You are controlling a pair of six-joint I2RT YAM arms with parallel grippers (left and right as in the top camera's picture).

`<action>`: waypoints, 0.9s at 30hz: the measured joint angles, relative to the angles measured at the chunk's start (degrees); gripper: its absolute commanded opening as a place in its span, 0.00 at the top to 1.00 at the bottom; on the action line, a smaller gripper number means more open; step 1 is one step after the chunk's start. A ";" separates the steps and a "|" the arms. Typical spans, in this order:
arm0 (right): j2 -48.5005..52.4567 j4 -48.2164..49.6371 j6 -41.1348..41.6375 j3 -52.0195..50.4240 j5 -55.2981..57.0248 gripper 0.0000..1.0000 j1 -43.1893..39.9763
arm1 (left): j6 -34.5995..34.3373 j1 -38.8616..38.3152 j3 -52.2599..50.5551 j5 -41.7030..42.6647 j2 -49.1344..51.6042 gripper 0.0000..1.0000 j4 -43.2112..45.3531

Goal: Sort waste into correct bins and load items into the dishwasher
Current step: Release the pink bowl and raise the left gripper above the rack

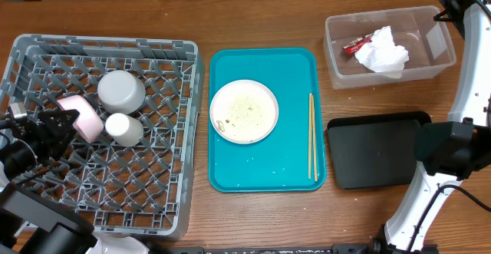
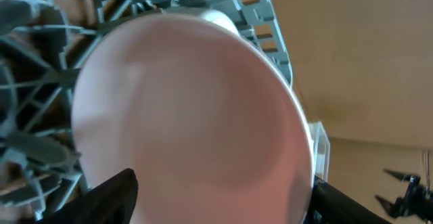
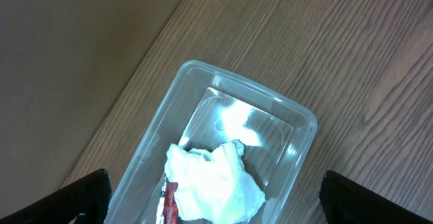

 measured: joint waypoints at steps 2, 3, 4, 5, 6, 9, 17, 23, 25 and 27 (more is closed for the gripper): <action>-0.02 0.00 0.02 0.00 0.00 0.00 0.00 | -2.58 0.24 1.31 -1.70 -0.13 0.27 -0.24; -0.02 0.00 0.02 0.00 0.00 0.00 -0.02 | -4.07 0.44 2.14 -2.89 -0.22 0.28 -0.61; 0.00 0.02 0.02 0.00 0.00 0.00 0.00 | -4.85 0.63 2.64 -3.72 -0.24 0.28 -0.98; -0.02 -0.02 0.02 0.00 0.00 0.00 -0.02 | -5.99 0.96 3.52 -5.05 -0.26 0.29 -1.75; 0.00 0.00 0.00 0.00 0.00 0.00 0.00 | -6.75 1.22 4.13 -6.05 -0.26 0.29 -2.36; 0.00 0.00 0.02 0.00 0.00 0.00 0.00 | -9.51 2.14 6.84 -11.69 -0.26 0.28 -5.09; 0.00 -0.02 0.02 0.00 0.00 0.00 0.00 | -18.01 2.73 14.93 -31.52 -0.22 0.32 -14.08; 0.00 -0.02 0.02 0.00 0.00 0.00 0.00 | -20.83 2.67 21.20 -36.09 -0.22 0.56 -18.08; -0.02 0.00 0.00 0.00 0.00 0.00 -0.02 | -21.24 2.49 22.29 -36.61 -0.22 0.81 -18.69; 0.00 0.00 0.02 0.00 -0.02 0.00 0.00 | -21.46 1.84 22.49 -37.05 -0.22 0.90 -18.97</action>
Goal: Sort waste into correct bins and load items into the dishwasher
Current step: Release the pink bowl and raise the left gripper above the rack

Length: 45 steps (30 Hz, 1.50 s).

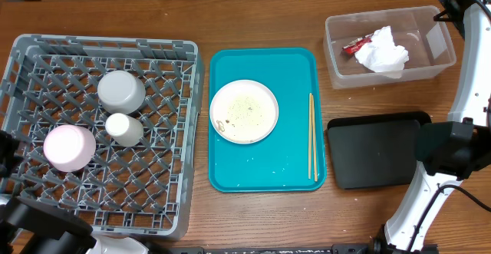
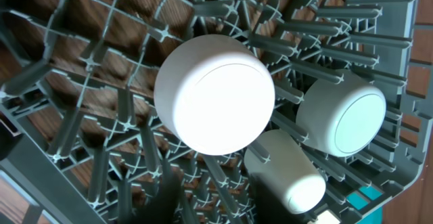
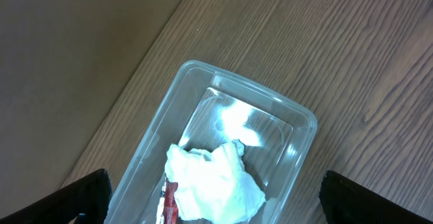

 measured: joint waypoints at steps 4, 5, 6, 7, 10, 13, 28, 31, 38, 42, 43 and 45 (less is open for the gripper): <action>-0.02 -0.04 -0.02 0.00 0.02 0.00 0.00 | 0.44 -3.76 0.00 -0.66 0.00 0.96 -0.13; 0.00 -0.02 0.00 0.00 0.00 0.00 -0.02 | 0.63 -5.07 0.00 -0.66 0.00 0.96 -0.11; -0.02 -0.02 -0.02 0.00 0.02 0.00 -0.02 | 1.01 -6.97 0.00 -0.85 0.00 0.96 -0.11; 0.00 0.00 0.00 0.00 0.02 0.00 0.00 | 1.27 -8.66 0.00 -0.85 0.00 0.96 -0.13; -0.02 0.00 0.00 0.00 0.02 0.00 0.00 | 2.51 -15.34 0.00 -1.05 0.00 0.96 -0.09; -0.02 0.02 0.00 0.00 0.02 0.00 0.00 | 3.37 -23.15 0.00 -1.07 0.00 0.96 0.35; 0.00 -0.02 -0.02 0.00 0.02 0.00 0.00 | -1.70 -63.58 6.60 -19.02 0.02 0.75 11.65; 0.00 0.00 -0.02 0.00 0.04 0.00 0.00 | -2.56 -66.62 6.62 -23.63 0.02 0.69 14.62; -0.02 0.00 -0.02 0.00 0.00 0.00 0.00 | -5.35 -65.51 6.67 -31.95 1.27 0.00 16.02; 0.00 0.02 -0.02 0.00 0.02 0.00 0.00 | -6.14 -61.11 6.67 -33.59 1.75 0.00 15.02; -0.02 0.00 0.00 0.00 0.02 0.00 0.00 | -6.29 -59.60 6.67 -33.90 1.75 0.00 14.58; -0.02 0.00 0.00 0.00 0.02 0.00 0.00 | -6.69 -57.46 6.67 -34.32 1.75 0.00 13.81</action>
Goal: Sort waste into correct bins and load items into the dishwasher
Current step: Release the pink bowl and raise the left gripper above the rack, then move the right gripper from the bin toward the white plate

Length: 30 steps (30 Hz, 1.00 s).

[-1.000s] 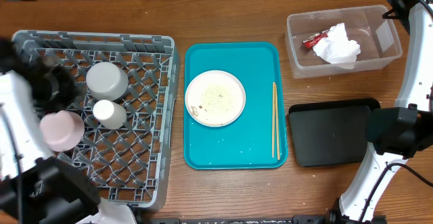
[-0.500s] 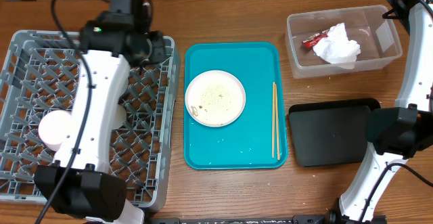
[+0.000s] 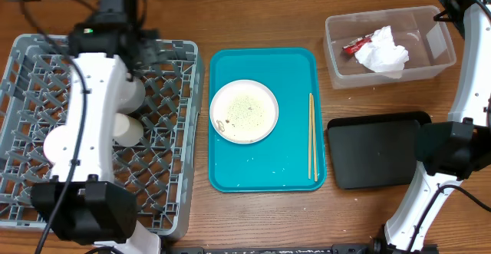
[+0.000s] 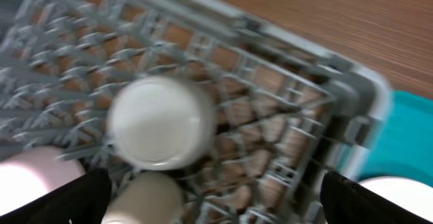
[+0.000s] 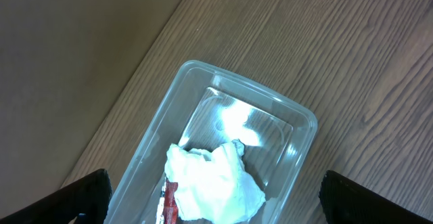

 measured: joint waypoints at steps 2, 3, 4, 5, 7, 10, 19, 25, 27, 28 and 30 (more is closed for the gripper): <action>0.00 0.02 0.02 0.00 -0.02 0.00 0.00 | -0.85 2.19 0.00 -0.24 0.00 0.00 -0.87; 0.02 0.02 0.09 0.00 -0.04 0.00 -0.02 | -1.36 3.08 0.00 -0.17 0.00 0.00 -1.18; 0.02 0.31 0.46 0.00 -0.48 0.00 -0.02 | -1.49 3.72 0.00 -0.09 0.00 0.01 -1.27; 0.00 0.87 0.79 0.00 -1.14 0.00 -0.02 | -1.70 4.22 0.00 0.11 0.00 0.00 -1.27; 0.00 2.12 1.53 0.00 -3.96 0.00 0.00 | -2.16 4.68 0.00 1.22 0.00 0.00 -1.18; 0.02 4.28 2.01 0.00 -10.08 0.00 -0.02 | -2.67 4.68 0.00 3.04 0.00 0.00 -0.20; 0.02 1.31 -7.82 -1.16 -31.12 0.00 3.43 | -5.05 4.68 0.02 5.95 0.42 0.00 2.64; 0.92 -0.92 -15.78 -4.63 -34.03 0.00 14.08 | -7.58 4.68 0.04 7.04 2.62 0.00 3.56; 1.38 -0.79 -17.05 -4.85 -34.75 0.00 17.35 | -7.91 4.68 0.02 7.19 3.54 0.00 3.56; 1.49 -0.92 -17.62 -4.94 -34.93 0.00 18.45 | -8.15 4.68 0.02 7.34 3.98 0.00 3.56; 1.53 -1.49 -18.67 -4.98 -34.86 0.00 20.00 | -8.52 4.68 0.04 7.43 4.68 0.00 3.52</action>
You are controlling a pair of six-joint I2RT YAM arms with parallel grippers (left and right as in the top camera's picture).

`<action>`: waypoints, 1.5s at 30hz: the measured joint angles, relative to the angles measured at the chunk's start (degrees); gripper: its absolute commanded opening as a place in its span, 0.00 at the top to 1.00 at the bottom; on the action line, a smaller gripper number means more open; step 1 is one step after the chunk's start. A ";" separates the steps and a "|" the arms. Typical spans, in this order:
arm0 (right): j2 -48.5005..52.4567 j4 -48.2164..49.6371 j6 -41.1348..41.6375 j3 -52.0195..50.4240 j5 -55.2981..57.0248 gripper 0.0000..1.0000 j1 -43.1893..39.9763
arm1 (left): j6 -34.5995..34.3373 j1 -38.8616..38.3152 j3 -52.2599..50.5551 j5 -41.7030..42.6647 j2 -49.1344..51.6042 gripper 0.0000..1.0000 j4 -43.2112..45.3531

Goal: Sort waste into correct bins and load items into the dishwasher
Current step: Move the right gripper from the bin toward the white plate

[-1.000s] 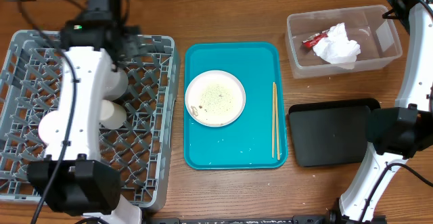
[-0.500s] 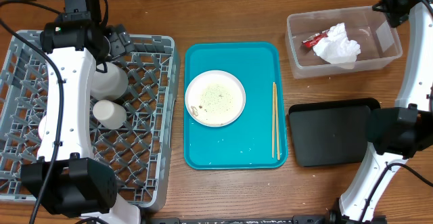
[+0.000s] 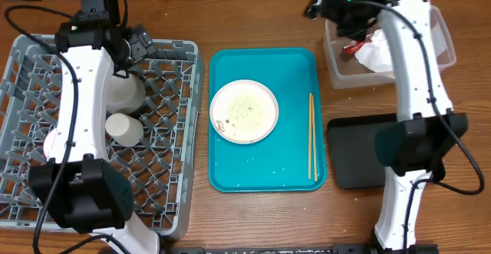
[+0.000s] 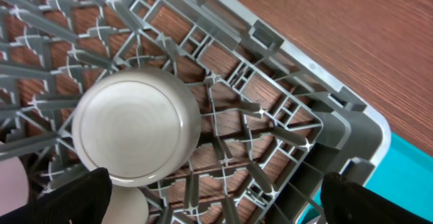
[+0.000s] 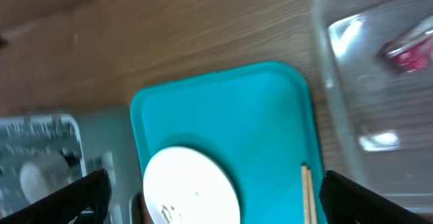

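The grey dish rack [image 3: 92, 169] holds a grey-white cup [image 3: 121, 91], a small white cup [image 3: 123, 128] and a pink cup [image 3: 52, 143], partly hidden behind my left arm. My left gripper [image 3: 140, 43] hangs open over the rack's back right, the grey-white cup [image 4: 135, 126] below it. On the teal tray [image 3: 265, 173] lie a white plate [image 3: 244, 111] with crumbs and chopsticks [image 3: 311, 136]. My right gripper [image 3: 326, 4] is open above the table between the tray's [image 5: 223, 116] far corner and the clear bin, with the plate [image 5: 193, 187] in its view.
The clear bin [image 3: 337, 74] at the back right holds a white tissue [image 3: 383, 54] and a red wrapper [image 3: 354, 47]. A black bin [image 3: 376, 150] sits in front of it, right of the tray. My right arm reaches across the clear bin.
My right gripper has moved from the far right edge to the left end of the clear bin and now looks down on the tray and plate. My left gripper stays over the rack's back.
My left gripper first held the pink cup at the rack's left side. Then the cup stood upside down in the rack, let go, with the gripper off it. Later the left gripper was over the rack's back right, where it remains. The right arm moved only last.
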 measured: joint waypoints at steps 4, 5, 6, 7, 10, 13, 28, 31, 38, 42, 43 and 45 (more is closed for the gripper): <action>0.00 -0.68 -1.16 0.00 2.51 0.00 2.56 | -0.24 0.00 -0.02 0.20 0.57 0.00 -0.17; 0.00 -0.66 -1.33 0.00 3.34 0.00 3.23 | -0.33 0.00 -0.02 0.20 0.61 0.00 -0.11; 0.00 -0.70 -1.46 0.00 4.04 0.00 3.91 | -0.35 0.00 -0.02 0.20 0.66 0.00 0.02; 0.00 -0.72 -1.55 0.00 4.72 0.00 4.57 | -0.37 0.00 -0.02 0.20 0.66 0.00 0.26; 0.00 -0.39 -1.81 0.00 7.15 0.00 7.54 | -0.37 0.00 -0.02 0.20 0.68 0.00 0.46; 0.00 1.84 -2.05 0.00 8.85 0.00 9.88 | -0.37 0.00 0.00 0.20 0.68 0.00 0.46; 0.00 3.37 -2.40 -0.07 10.69 0.00 12.48 | -7.89 0.00 0.00 0.85 0.68 0.00 0.90; 0.00 2.64 -2.38 -0.09 10.03 0.01 12.46 | -9.42 0.00 -0.02 1.25 0.68 0.00 0.90; 0.00 -0.17 -3.50 -3.30 9.22 0.18 12.48 | -10.88 0.00 -0.02 1.60 0.68 0.00 0.92; 0.00 -1.55 -3.91 -8.55 9.16 0.18 12.48 | -11.13 0.00 -0.02 2.16 0.68 0.00 0.92; 0.00 -1.60 -3.91 -9.99 8.94 0.18 12.48 | -11.23 0.00 0.00 2.32 0.68 0.00 0.92; 0.02 -1.38 -4.79 -13.22 7.41 0.14 12.52 | -11.30 0.00 -0.02 2.38 0.68 0.00 0.92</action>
